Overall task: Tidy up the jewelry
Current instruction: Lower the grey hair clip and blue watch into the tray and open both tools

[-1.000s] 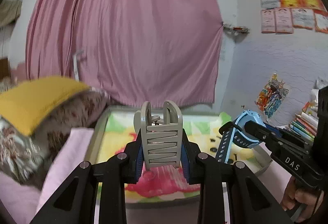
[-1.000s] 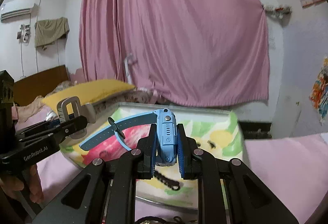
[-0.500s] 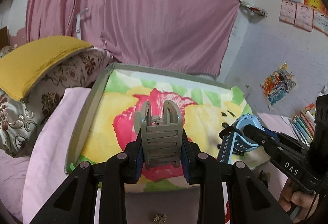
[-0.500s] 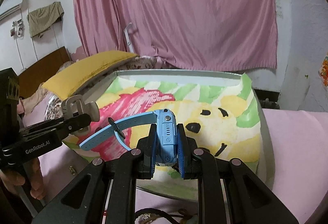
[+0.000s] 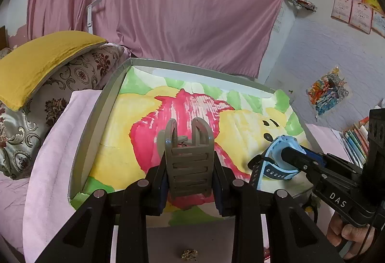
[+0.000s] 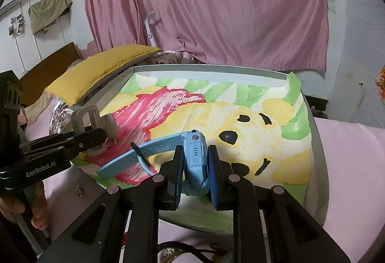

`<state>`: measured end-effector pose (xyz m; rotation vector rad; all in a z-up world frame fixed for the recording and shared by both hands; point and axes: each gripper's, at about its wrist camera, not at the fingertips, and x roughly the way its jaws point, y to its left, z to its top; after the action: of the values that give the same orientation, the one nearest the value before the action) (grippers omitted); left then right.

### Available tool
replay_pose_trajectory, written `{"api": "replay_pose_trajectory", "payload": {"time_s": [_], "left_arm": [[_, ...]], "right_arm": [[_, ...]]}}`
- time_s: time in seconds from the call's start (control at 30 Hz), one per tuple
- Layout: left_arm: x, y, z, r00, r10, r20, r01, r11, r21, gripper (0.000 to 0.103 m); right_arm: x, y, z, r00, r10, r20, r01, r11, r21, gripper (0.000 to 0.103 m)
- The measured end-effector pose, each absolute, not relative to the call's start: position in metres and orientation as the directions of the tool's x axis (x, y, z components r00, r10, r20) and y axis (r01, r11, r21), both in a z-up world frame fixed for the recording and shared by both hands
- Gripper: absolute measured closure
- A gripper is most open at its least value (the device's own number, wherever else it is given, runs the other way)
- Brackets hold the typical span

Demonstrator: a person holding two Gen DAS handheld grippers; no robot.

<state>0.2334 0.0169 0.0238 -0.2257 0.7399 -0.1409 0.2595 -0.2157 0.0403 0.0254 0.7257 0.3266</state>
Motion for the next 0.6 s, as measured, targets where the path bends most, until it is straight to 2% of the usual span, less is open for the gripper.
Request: {"api": "replay_pose_trajectory", "payload": {"time_s": [0.07,0.13,0.2,0.37,0.4,0.47,0.5,0.53,0.57,0.6], "left_arm": [[0.233,0.017,0.025,0.732,-0.202,-0.651,0.045,0.967,-0.249,0.075],[0.229,0.018,0.026,0.741,-0.197,-0.642,0.042,0.968,-0.248,0.075],[0.225,0.019,0.028,0.752,-0.194,-0.63,0.043,0.968,-0.246,0.069],[0.213,0.021,0.034,0.775,-0.192,-0.603,0.04,0.966,-0.257,0.044],[0.209,0.022,0.036,0.781,-0.194,-0.594,0.04,0.964,-0.261,0.042],[0.202,0.024,0.038,0.79,-0.188,-0.583,0.038,0.965,-0.26,0.033],[0.197,0.025,0.04,0.798,-0.184,-0.574,0.036,0.965,-0.259,0.031],[0.192,0.025,0.042,0.804,-0.182,-0.567,0.035,0.965,-0.26,0.024],[0.188,0.026,0.044,0.81,-0.179,-0.559,0.033,0.965,-0.261,0.017],[0.183,0.027,0.046,0.817,-0.176,-0.549,0.033,0.965,-0.259,0.014]], "right_arm": [[0.258,-0.218,0.041,0.707,0.301,-0.64,-0.281,0.95,0.136,0.07],[0.254,-0.219,0.043,0.72,0.297,-0.627,-0.282,0.951,0.126,0.066],[0.249,-0.219,0.045,0.733,0.294,-0.614,-0.286,0.951,0.115,0.062],[0.229,-0.223,0.058,0.784,0.291,-0.549,-0.286,0.953,0.097,0.041],[0.226,-0.225,0.06,0.793,0.29,-0.536,-0.283,0.954,0.098,0.038],[0.216,-0.23,0.067,0.815,0.296,-0.498,-0.274,0.954,0.118,0.017],[0.212,-0.233,0.07,0.819,0.302,-0.487,-0.275,0.953,0.129,0.013],[0.208,-0.236,0.072,0.823,0.316,-0.471,-0.28,0.949,0.147,0.006],[0.202,-0.239,0.076,0.825,0.337,-0.453,-0.293,0.941,0.168,0.004],[0.198,-0.24,0.076,0.826,0.344,-0.446,-0.298,0.939,0.173,0.003]]}}
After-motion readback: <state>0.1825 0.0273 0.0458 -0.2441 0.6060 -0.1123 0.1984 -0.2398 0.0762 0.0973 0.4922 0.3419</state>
